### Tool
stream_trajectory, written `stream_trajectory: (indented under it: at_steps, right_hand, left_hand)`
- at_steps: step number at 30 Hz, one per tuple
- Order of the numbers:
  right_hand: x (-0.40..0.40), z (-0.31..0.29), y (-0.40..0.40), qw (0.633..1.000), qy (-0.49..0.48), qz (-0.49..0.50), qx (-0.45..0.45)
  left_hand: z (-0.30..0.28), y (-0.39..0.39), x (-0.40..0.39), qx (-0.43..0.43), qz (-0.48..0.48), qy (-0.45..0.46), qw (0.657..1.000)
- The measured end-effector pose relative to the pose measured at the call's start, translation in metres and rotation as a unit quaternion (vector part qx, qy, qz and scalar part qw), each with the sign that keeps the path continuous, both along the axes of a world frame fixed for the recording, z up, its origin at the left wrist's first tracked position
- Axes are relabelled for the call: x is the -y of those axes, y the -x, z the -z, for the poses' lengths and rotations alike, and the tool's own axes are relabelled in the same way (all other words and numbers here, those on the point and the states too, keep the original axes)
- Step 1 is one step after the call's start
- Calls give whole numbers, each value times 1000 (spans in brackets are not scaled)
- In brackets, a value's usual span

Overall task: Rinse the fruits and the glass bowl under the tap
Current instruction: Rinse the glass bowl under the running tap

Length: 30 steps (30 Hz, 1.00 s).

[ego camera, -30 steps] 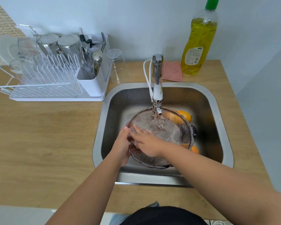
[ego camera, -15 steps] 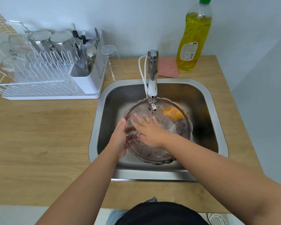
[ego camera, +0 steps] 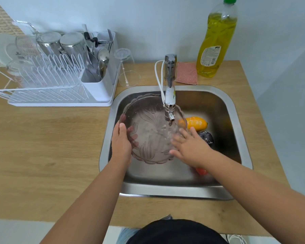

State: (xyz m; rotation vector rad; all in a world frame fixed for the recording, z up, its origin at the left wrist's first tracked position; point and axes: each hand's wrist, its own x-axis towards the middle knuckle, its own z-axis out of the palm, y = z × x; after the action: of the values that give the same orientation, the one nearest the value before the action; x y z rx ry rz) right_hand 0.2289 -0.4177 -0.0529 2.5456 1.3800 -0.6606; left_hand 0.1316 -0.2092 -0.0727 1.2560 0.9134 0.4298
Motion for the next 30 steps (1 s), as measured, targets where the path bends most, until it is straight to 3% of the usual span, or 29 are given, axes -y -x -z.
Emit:
stream_trajectory:
  at_steps: [3, 7, 9, 12, 17, 22, 26, 30]
  right_hand:
    - [-13, 0, 6, 1000, -21, -5, -3]
    - [-32, 1, 40, 980, -80, 5, -181]
    - [-30, 7, 43, 975, -91, 13, -203]
    - [-16, 16, 19, 989, -55, 3, -137]
    - [-5, 23, -43, 995, 52, -33, 79]
    - [-36, 25, -58, 977, 23, -127, 169]
    - [-25, 31, -42, 983, 44, -75, 164]
    - [-7, 31, 4, 997, 70, -15, -3]
  left_hand:
    - [0, -1, 3, 3, -28, 5, 1000]
    - [-7, -2, 11, 15, -65, -5, 998]
    - [-8, -1, 11, 10, -72, -24, 997]
    - [-6, 3, 8, -15, -66, -43, 997]
    - [-5, 9, 10, -75, 1, -102, 992]
    - [-5, 13, 15, -129, 59, -110, 984]
    - [-3, 17, 8, -138, 48, -103, 984]
    - [3, 16, 6, -134, 24, -84, 987]
